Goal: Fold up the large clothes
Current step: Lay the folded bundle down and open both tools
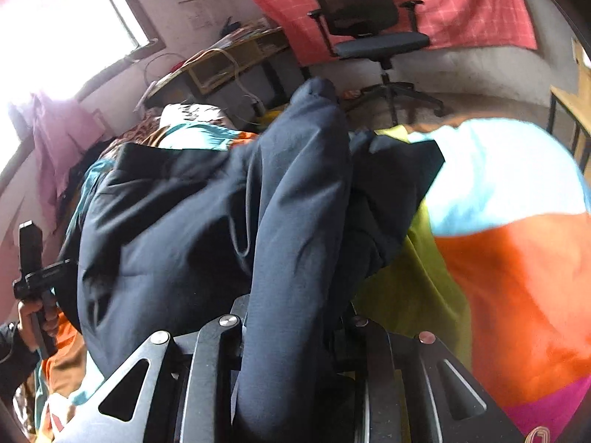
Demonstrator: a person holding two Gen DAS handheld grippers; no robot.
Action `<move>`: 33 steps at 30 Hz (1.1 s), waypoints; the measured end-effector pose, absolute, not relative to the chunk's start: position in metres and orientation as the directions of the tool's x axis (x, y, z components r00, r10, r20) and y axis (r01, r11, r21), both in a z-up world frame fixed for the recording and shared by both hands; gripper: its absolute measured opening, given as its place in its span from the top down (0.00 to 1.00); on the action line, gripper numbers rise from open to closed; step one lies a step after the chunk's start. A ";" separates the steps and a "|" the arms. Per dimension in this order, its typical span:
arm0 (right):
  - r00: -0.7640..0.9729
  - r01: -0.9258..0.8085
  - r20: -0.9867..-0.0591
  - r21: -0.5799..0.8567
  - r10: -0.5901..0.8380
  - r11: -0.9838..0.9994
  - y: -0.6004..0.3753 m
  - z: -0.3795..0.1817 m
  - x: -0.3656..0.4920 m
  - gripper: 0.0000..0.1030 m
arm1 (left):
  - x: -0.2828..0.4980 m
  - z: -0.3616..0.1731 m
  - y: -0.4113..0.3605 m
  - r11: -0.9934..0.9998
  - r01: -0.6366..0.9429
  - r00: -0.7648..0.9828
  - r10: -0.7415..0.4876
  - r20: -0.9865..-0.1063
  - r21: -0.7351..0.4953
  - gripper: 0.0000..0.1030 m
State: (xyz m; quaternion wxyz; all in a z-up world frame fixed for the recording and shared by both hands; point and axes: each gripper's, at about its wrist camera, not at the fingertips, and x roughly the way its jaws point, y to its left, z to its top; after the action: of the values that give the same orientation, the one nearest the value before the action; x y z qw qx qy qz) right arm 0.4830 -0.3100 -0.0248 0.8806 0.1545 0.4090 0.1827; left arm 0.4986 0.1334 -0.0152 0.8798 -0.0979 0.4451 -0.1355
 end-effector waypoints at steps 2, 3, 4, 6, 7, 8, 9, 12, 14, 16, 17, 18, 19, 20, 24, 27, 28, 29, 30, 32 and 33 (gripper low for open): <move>0.606 -0.191 -0.654 0.432 0.452 0.882 -0.314 -0.034 0.480 0.73 | 0.497 -0.017 0.131 0.950 0.164 0.575 -0.310 -0.758 -0.264 0.84; 0.611 -0.191 -0.650 0.433 0.452 0.881 -0.314 -0.036 0.479 0.73 | 0.496 -0.017 0.130 0.952 0.167 0.578 -0.304 -0.757 -0.255 0.83; 0.614 -0.191 -0.648 0.433 0.451 0.881 -0.314 -0.037 0.476 0.71 | 0.496 -0.018 0.129 0.954 0.168 0.582 -0.298 -0.757 -0.247 0.81; 0.618 -0.192 -0.648 0.425 0.446 0.885 -0.313 -0.040 0.476 0.69 | 0.495 -0.021 0.130 0.956 0.163 0.584 -0.292 -0.757 -0.243 0.77; 0.618 -0.193 -0.649 0.422 0.444 0.886 -0.314 -0.041 0.476 0.67 | 0.494 -0.022 0.130 0.958 0.159 0.586 -0.287 -0.758 -0.240 0.74; 0.618 -0.193 -0.650 0.421 0.443 0.886 -0.315 -0.042 0.475 0.65 | 0.494 -0.024 0.131 0.959 0.155 0.586 -0.283 -0.759 -0.237 0.73; 0.616 -0.189 -0.654 0.419 0.440 0.888 -0.316 -0.042 0.475 0.63 | 0.493 -0.024 0.131 0.962 0.143 0.588 -0.271 -0.762 -0.232 0.69; 0.614 -0.171 -0.669 0.407 0.420 0.897 -0.317 -0.042 0.474 0.54 | 0.494 -0.025 0.132 0.967 0.116 0.578 -0.252 -0.776 -0.228 0.64; 0.611 -0.160 -0.679 0.397 0.407 0.904 -0.318 -0.041 0.473 0.44 | 0.495 -0.024 0.133 0.969 0.097 0.568 -0.241 -0.787 -0.226 0.60; 0.612 -0.131 -0.697 0.377 0.374 0.917 -0.319 -0.041 0.472 0.34 | 0.494 -0.023 0.132 0.973 0.072 0.561 -0.223 -0.798 -0.221 0.52; 0.614 -0.118 -0.703 0.368 0.359 0.922 -0.320 -0.041 0.471 0.30 | 0.493 -0.023 0.133 0.975 0.057 0.556 -0.209 -0.805 -0.214 0.51; 0.616 -0.105 -0.709 0.359 0.344 0.928 -0.321 -0.040 0.469 0.27 | 0.492 -0.022 0.134 0.977 0.049 0.554 -0.200 -0.808 -0.208 0.48; 0.618 -0.093 -0.713 0.351 0.330 0.932 -0.322 -0.039 0.468 0.22 | 0.490 -0.021 0.135 0.979 0.041 0.554 -0.190 -0.811 -0.201 0.47; 0.623 -0.076 -0.719 0.338 0.309 0.938 -0.322 -0.038 0.466 0.19 | 0.488 -0.020 0.135 0.981 0.034 0.555 -0.178 -0.812 -0.192 0.47; 0.638 -0.035 -0.727 0.300 0.253 0.953 -0.317 -0.030 0.459 0.14 | 0.475 -0.009 0.136 0.989 0.011 0.605 -0.127 -0.786 -0.151 0.29; 0.656 -0.029 -0.720 0.275 0.226 0.961 -0.310 -0.020 0.450 0.11 | 0.463 0.003 0.134 0.992 0.011 0.649 -0.105 -0.753 -0.129 0.26; 0.665 -0.032 -0.715 0.262 0.216 0.965 -0.308 -0.017 0.446 0.10 | 0.459 0.007 0.131 0.992 0.013 0.660 -0.101 -0.744 -0.123 0.26; 0.672 -0.037 -0.711 0.246 0.206 0.968 -0.304 -0.013 0.443 0.09 | 0.456 0.011 0.129 0.993 0.018 0.671 -0.101 -0.735 -0.120 0.26; 0.680 -0.042 -0.706 0.231 0.198 0.972 -0.301 -0.009 0.439 0.09 | 0.454 0.014 0.127 0.993 0.022 0.679 -0.100 -0.727 -0.116 0.26; 0.695 -0.056 -0.694 0.209 0.188 0.976 -0.292 -0.002 0.433 0.07 | 0.443 0.021 0.120 0.994 0.034 0.708 -0.098 -0.699 -0.105 0.25; 0.704 -0.063 -0.686 0.197 0.184 0.978 -0.287 0.003 0.429 0.07 | 0.439 0.025 0.115 0.994 0.039 0.719 -0.097 -0.688 -0.100 0.25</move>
State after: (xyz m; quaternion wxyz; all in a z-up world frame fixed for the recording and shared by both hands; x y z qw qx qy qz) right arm 0.4286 -0.2873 0.0029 0.9197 0.0794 0.3785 0.0671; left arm 0.4395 0.1151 0.0245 0.9263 -0.0390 0.3729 -0.0366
